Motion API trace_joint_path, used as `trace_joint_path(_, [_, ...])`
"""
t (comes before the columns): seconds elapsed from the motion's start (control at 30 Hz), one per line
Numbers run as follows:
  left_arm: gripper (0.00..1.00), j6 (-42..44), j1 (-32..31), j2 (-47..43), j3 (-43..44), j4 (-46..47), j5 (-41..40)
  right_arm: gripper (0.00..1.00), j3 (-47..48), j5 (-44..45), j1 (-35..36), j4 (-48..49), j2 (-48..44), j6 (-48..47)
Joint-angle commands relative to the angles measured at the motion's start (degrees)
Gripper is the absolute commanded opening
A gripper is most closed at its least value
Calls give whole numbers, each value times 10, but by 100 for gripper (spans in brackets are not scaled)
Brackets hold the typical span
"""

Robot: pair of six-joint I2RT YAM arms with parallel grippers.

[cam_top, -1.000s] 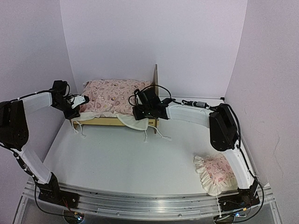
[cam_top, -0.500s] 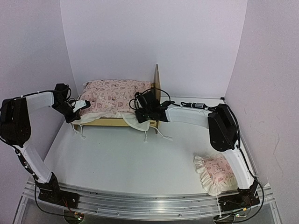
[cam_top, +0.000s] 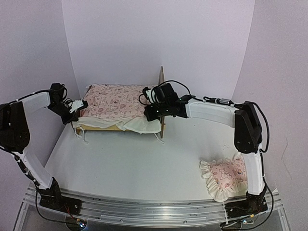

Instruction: Set up the pet bed

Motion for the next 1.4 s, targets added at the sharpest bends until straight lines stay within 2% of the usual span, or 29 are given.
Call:
trace_joint_path(0.0, [0, 2, 19, -27, 4, -12, -25, 0, -24, 3, -17, -23, -19, 17])
trace_joint_path(0.13, [0, 11, 26, -31, 12, -11, -13, 1, -56, -1, -23, -23, -37, 24])
trace_joint_path(0.17, [0, 19, 26, -31, 9, -14, -13, 4, -61, -9, -23, -23, -42, 22])
trace_joint_path(0.23, [0, 37, 26, -32, -1, -41, 1, 18, -71, -47, -24, -30, -54, 9])
trace_joint_path(0.27, [0, 54, 24, -32, -4, -67, 15, 28, -74, -80, -24, -37, -62, 3])
trace_joint_path(0.33, [14, 63, 17, -33, -8, -107, 33, 44, -84, -152, -24, -47, -85, -3])
trace_joint_path(0.37, [26, 57, 16, -35, -8, -112, 40, 49, -90, -194, -24, -48, -105, -1])
trace_joint_path(0.4, [32, 50, 16, -36, -5, -117, 45, 53, -100, -233, -24, -48, -128, 5])
trace_joint_path(0.5, [39, 38, 16, -41, 21, -135, 59, 58, -145, -261, -31, -54, -202, 42])
trace_joint_path(0.6, [42, 29, 17, -43, 48, -143, 61, 59, -217, -207, -66, -67, -304, 116])
trace_joint_path(0.73, [50, 4, 4, -47, 96, -178, 111, 60, -363, -23, -133, -138, -443, 215])
trace_joint_path(0.83, [54, -49, -70, -63, 95, -170, 124, 61, -428, 142, -173, -260, -510, 287])
trace_joint_path(0.9, [57, -64, -132, -81, 68, -150, 115, 64, -470, 196, -203, -334, -530, 312])
trace_joint_path(1.03, [71, -72, -182, -111, 20, -93, 88, 70, -531, 209, -266, -423, -537, 344])
trace_joint_path(1.17, [77, 13, -186, -151, -59, 26, 68, 73, -566, 218, -277, -449, -552, 375])
trace_joint_path(1.23, [77, 31, -190, -154, -72, 73, 83, 75, -585, 227, -277, -461, -558, 396])
trace_joint_path(1.37, [78, -49, -201, -138, -42, 113, 134, 77, -626, 217, -277, -477, -559, 434])
